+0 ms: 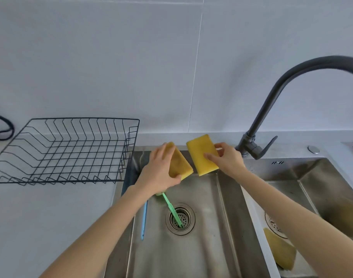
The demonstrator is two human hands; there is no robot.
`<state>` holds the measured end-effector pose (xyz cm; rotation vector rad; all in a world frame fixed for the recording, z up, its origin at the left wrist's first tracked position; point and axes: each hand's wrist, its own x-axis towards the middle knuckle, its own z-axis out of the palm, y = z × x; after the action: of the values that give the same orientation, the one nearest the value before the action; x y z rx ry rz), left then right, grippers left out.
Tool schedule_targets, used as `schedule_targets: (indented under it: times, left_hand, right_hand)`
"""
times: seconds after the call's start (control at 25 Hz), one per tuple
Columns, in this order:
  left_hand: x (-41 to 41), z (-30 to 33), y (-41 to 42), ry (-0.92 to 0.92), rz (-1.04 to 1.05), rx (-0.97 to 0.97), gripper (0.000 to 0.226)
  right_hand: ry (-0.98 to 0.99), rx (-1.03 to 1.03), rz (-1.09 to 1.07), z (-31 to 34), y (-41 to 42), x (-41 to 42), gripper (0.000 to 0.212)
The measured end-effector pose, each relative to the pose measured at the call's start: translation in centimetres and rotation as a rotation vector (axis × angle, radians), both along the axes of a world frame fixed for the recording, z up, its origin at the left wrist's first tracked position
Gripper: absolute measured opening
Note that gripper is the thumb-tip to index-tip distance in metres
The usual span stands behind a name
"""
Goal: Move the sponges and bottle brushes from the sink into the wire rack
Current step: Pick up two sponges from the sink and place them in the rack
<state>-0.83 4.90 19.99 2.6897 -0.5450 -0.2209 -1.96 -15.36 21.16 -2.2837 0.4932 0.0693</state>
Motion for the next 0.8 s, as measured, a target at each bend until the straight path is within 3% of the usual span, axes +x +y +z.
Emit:
schedule_targets:
  times: [0.24, 0.8]
  left_hand:
    - [-1.3, 3.3, 4.7, -0.085, 0.047, -0.044, 0.082]
    - [-0.2, 4.9, 19.0, -0.122, 0.184, -0.098, 0.074]
  right_hand:
    - [-0.052, 0.152, 0.004, 3.6, 3.9, -0.8, 0.054]
    - [-0.067, 0.201, 0.068, 4.5, 17.4, 2.1, 0.054]
